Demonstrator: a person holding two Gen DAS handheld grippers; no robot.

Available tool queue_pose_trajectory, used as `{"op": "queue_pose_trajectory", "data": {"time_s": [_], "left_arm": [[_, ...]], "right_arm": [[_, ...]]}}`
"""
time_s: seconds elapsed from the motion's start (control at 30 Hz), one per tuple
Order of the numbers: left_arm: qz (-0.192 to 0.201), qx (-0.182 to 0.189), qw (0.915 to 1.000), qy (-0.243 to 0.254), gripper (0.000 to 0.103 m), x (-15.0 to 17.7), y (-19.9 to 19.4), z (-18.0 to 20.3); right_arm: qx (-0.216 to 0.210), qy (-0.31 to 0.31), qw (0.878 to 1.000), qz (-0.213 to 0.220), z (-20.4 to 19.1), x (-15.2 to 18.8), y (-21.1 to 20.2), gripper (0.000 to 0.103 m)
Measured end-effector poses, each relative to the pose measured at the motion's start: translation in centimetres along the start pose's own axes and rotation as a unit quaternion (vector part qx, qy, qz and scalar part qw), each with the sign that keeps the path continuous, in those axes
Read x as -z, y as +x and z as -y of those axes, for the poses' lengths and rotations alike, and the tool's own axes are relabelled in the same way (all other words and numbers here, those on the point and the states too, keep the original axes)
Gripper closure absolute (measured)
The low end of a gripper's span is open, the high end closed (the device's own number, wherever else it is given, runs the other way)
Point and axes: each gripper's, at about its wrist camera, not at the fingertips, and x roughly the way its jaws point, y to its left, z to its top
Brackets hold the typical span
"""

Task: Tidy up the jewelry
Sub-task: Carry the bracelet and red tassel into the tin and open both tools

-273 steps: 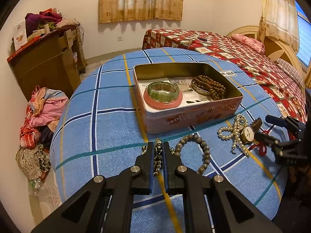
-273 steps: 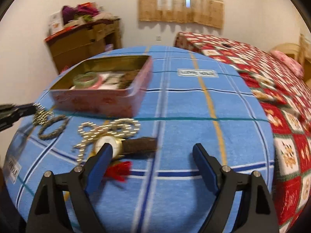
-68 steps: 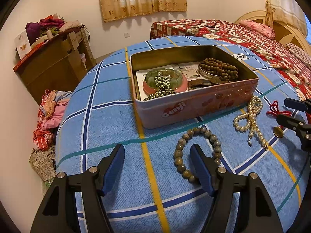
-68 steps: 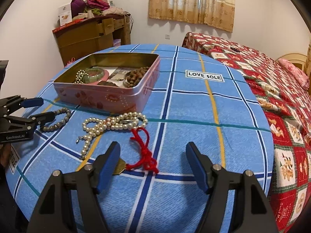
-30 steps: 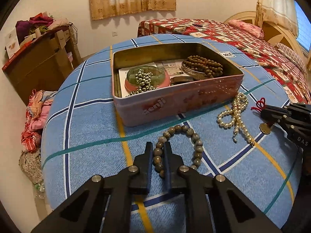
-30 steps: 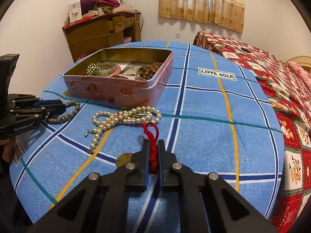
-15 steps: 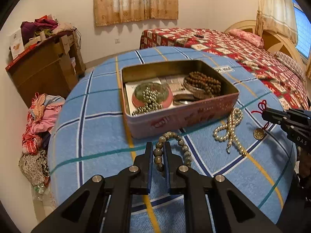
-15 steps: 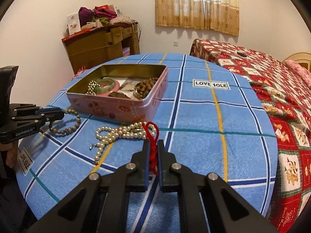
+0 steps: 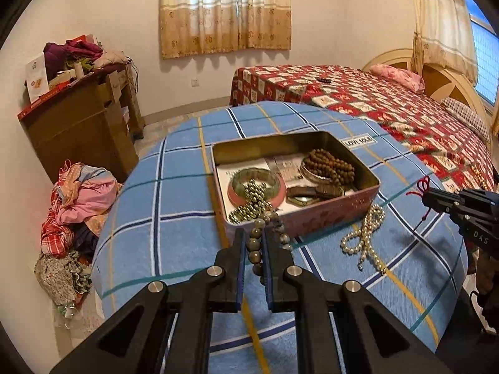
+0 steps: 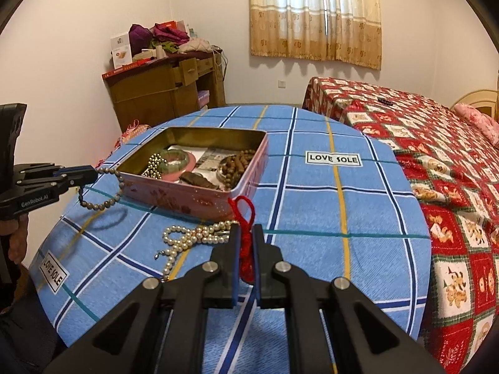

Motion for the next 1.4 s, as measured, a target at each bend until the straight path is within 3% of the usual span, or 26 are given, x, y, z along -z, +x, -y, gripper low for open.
{"op": "queue_pose_trajectory", "data": {"time_s": [0.63, 1.4], "left_arm": [[0.027, -0.011, 0.9994, 0.018, 0.094, -3.4, -0.3, 0.0], [0.019, -0.032, 0.9989, 0.03, 0.094, -6.6, 3.3, 0.1]], "right_arm": [[-0.007, -0.023, 1.0, 0.02, -0.6, -2.8, 0.0, 0.094], [-0.011, -0.062, 0.997, 0.035, -1.8, -7.8, 2.5, 0.094]]}}
